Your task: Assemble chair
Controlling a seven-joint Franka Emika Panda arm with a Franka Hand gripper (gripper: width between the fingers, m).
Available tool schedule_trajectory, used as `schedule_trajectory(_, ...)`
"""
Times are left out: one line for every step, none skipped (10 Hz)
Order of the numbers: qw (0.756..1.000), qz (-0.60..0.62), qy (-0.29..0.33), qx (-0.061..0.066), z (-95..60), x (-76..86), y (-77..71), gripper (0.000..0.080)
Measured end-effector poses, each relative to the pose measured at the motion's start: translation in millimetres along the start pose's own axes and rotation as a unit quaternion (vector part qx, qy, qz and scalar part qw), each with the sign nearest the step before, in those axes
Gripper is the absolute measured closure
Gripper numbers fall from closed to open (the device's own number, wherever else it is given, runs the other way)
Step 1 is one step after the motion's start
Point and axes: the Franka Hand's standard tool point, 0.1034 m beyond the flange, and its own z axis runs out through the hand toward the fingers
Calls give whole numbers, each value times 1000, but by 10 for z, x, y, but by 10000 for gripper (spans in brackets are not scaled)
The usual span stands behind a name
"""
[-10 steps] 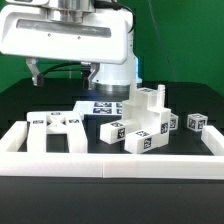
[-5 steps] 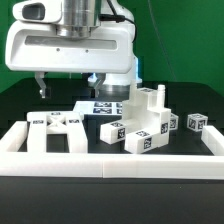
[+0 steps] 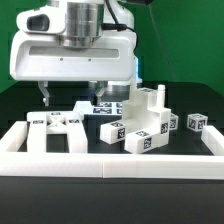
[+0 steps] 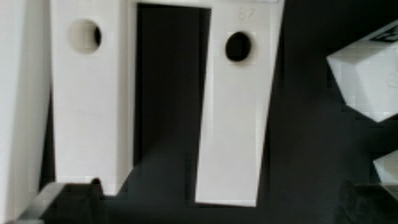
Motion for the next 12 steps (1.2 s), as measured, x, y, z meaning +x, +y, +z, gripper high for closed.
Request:
schedule_trajectory(1000,0,1,-1,-3,21,2,151)
schedule_trajectory(1000,1,1,-2,-9,33,-14,151)
schedule_trajectory(1000,1,1,-2,-2,28,-11,151)
schedule_trajectory(1000,1,1,-2,0,27,-9,151)
schedule_trajectory(1000,0,1,-2,15,30,-11,151)
schedule_trajectory(1000,-2,-2,-3,69,25,-21,151)
schedule_trajectory(1000,-3,-4,-3,106,39,-26,151)
schedule_trajectory(1000,-4,-6,-4,154,50,-19,151)
schedule_trajectory(1000,-4,-9,-5,216,39,-15,151)
schedule_trajectory(1000,-4,-10,-6,269,33,-11,151)
schedule_trajectory(1000,-4,-11,-7,303,29,-12,151)
schedule_trajectory(1000,-5,-12,-9,365,20,-8,151)
